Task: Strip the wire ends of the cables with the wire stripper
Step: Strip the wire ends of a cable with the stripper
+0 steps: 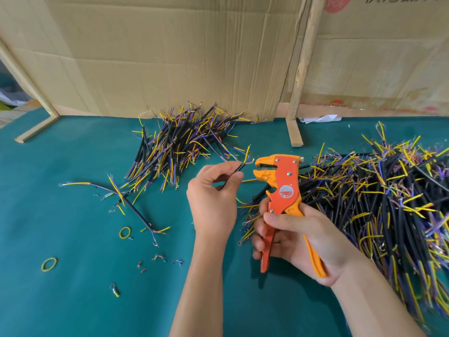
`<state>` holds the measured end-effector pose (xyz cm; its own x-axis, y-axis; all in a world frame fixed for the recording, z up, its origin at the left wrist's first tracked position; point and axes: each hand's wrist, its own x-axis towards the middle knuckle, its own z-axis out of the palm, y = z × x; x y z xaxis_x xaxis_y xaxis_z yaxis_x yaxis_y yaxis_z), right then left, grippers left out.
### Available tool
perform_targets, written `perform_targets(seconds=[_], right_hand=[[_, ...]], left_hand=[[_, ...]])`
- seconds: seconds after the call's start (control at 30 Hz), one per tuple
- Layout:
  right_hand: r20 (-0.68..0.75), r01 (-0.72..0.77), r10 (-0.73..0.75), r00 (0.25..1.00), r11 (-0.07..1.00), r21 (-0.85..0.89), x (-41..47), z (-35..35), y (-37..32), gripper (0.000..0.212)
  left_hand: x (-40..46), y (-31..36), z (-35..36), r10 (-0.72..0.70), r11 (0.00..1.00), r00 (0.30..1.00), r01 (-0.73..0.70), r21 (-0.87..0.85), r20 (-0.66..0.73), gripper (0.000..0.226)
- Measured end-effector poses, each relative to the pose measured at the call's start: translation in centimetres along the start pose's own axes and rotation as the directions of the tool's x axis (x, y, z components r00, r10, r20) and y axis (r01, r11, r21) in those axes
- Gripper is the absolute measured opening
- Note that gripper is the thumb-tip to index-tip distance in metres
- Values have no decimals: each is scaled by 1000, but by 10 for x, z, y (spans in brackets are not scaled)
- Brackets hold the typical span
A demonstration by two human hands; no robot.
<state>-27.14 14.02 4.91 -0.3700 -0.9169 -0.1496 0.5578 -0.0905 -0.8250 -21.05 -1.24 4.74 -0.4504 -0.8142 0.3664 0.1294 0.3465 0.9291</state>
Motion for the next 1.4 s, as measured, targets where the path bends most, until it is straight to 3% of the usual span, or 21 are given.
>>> perform_targets(seconds=[0.3,0.43,0.6,0.63,0.7,0.8,0.87,0.93,1.13,1.3,1.4], right_hand=[[-21,11,-11,1000,1000,-11,2,5,0,23],[-176,79,-79,981,997,-11,7,14,4,41],[-308,253,-204,929,959,130,10,11,1,36],[-334,290,-217,917,939,184,9,6,-1,28],[-351,330,-224,909,901,280,8,-3,-6,14],[-350,341,-229,908,890,304,6,-15,-5,12],[-327,319,-221,919,904,285,8,-17,-1,16],[-290,296,-215,932,916,271,11,-15,2,19],[-249,256,-199,948,939,227,10,-12,7,24],[-263,249,-182,947,936,247,10,-11,5,25],[-252,240,-176,952,937,252,11,-10,4,31]], left_hand=[[-2,3,2,-4,999,998,2,39,56,33],[-2,2,3,5,997,997,-10,71,72,32],[-8,3,8,18,967,955,-92,238,297,27],[-8,2,6,24,944,958,-116,308,286,23],[-3,-2,-6,21,901,991,-75,428,131,19],[11,-13,-33,-117,762,986,167,625,-121,35],[15,-18,-44,-255,631,959,264,730,-126,47],[13,-20,-47,-292,583,951,262,769,-102,50],[17,-23,-50,-259,681,955,289,673,-147,44],[20,-16,-48,-335,887,926,373,273,-176,44],[18,-9,-47,-416,908,909,417,49,-15,61]])
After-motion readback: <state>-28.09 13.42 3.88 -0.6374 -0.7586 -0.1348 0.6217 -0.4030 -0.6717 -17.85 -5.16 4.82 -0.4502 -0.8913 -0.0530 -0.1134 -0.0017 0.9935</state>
